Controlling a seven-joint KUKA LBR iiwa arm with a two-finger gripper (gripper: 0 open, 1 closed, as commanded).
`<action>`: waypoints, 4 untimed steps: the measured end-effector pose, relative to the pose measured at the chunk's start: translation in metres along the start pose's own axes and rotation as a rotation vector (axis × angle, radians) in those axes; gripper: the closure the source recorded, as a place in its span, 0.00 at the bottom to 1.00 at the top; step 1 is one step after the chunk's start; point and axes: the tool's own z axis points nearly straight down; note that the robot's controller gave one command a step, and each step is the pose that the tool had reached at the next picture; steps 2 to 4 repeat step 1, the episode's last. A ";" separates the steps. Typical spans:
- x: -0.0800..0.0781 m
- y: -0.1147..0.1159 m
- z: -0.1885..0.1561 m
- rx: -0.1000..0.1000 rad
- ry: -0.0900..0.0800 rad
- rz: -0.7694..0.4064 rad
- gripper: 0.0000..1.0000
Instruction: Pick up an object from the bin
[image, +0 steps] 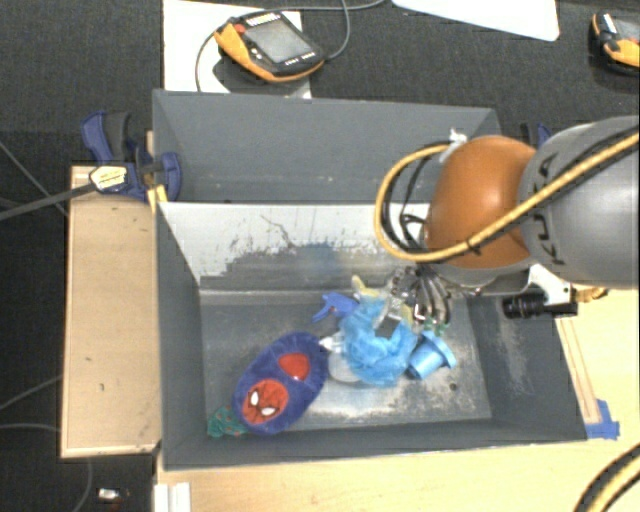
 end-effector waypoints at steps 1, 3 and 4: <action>0.052 -0.016 0.008 0.000 -0.002 -0.139 1.00; 0.052 -0.016 0.008 0.000 -0.002 -0.139 1.00; 0.052 -0.016 0.008 0.000 -0.002 -0.139 1.00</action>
Offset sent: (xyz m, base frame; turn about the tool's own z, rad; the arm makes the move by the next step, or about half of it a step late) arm -0.0060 0.0269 0.0219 -0.0385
